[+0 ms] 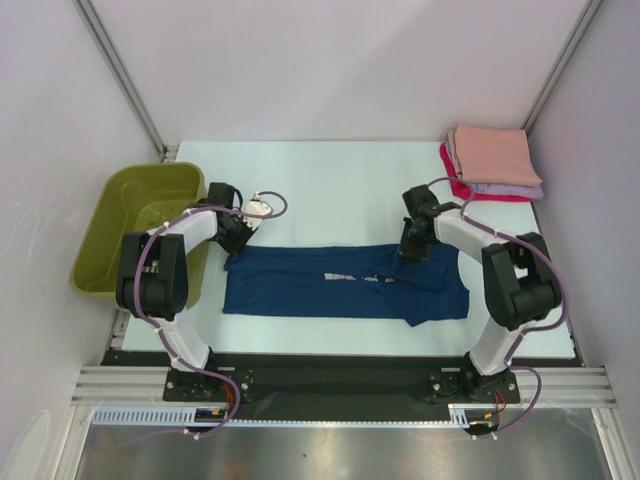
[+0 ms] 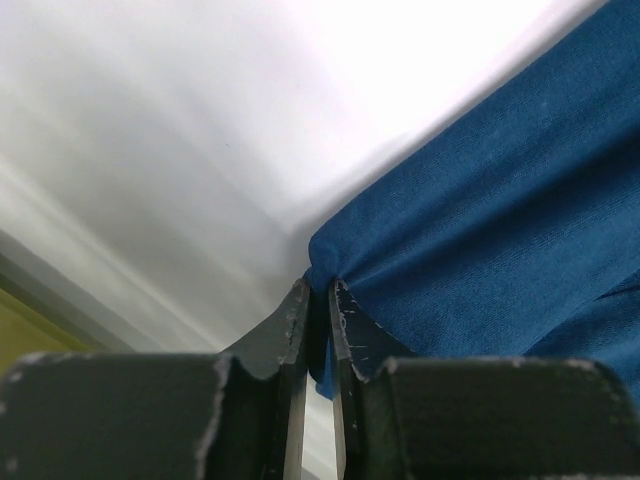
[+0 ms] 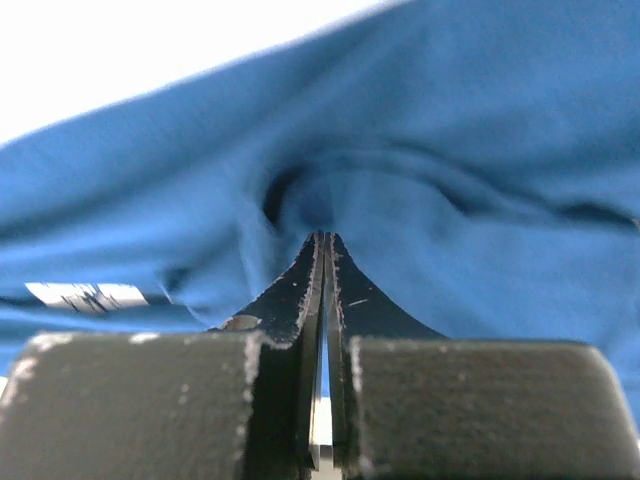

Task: Fold and stack the t-shirts
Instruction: Fold the tshirt

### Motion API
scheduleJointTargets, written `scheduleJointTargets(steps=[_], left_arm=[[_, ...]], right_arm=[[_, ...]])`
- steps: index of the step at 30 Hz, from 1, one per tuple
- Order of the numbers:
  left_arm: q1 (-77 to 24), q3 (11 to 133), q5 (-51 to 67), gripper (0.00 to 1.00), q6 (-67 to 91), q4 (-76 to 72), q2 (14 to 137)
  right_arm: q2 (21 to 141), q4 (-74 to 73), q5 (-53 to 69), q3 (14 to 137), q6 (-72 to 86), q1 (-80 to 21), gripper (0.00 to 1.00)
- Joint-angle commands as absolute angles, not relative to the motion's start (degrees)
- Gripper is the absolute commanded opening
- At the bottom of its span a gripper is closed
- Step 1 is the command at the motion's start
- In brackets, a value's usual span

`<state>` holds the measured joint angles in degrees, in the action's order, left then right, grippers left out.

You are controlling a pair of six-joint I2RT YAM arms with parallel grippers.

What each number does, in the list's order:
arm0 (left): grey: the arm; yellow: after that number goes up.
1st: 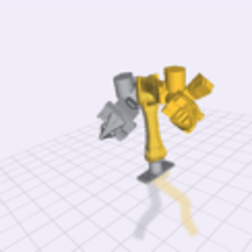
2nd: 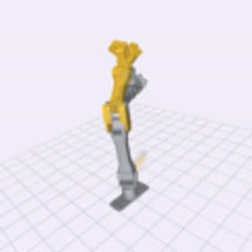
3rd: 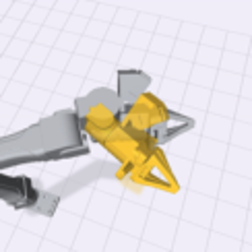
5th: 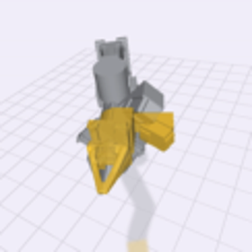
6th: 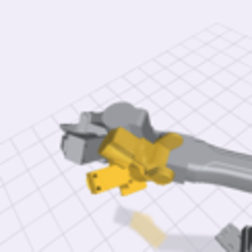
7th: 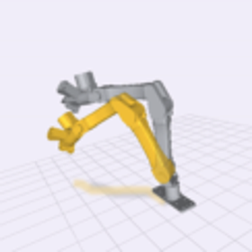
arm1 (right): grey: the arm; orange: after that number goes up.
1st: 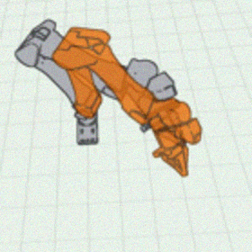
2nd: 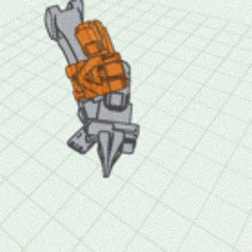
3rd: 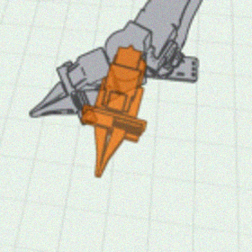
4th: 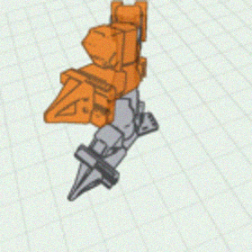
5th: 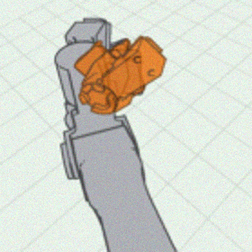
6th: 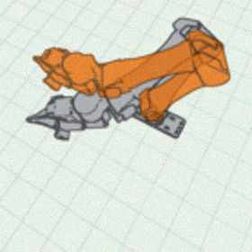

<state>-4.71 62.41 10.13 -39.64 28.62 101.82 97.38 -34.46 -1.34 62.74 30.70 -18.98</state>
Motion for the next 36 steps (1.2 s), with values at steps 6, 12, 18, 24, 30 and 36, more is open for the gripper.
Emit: scheduleJointTargets(steps=[6,12,18,24,30,36], left_arm=[[-4.4,61.0,8.1,0.15,-41.2,30.0,99.7],[-4.5,61.3,8.1,0.15,-41.3,30.1,100.2],[-4.4,61.6,8.1,0.15,-41.3,30.1,100.6],[-4.5,61.9,7.7,0.16,-41.5,30.1,100.3],[-4.5,63.0,8.4,0.46,-40.5,30.4,98.8],[-4.4,66.6,12.7,0.53,-39.1,32.1,95.8]], right_arm=[[107.6,-31.4,0.0,72.8,31.9,-23.3,0.00],[112.4,-37.3,-10.2,77.5,30.1,-26.2,0.00],[111.3,-39.6,-12.8,78.0,28.9,-26.4,0.00],[102.4,-42.9,-14.7,78.9,28.9,-25.1,0.14],[91.2,-42.8,-9.8,73.1,29.0,-17.3,0.34],[79.5,-41.0,-1.5,60.5,29.4,-6.9,0.37]])
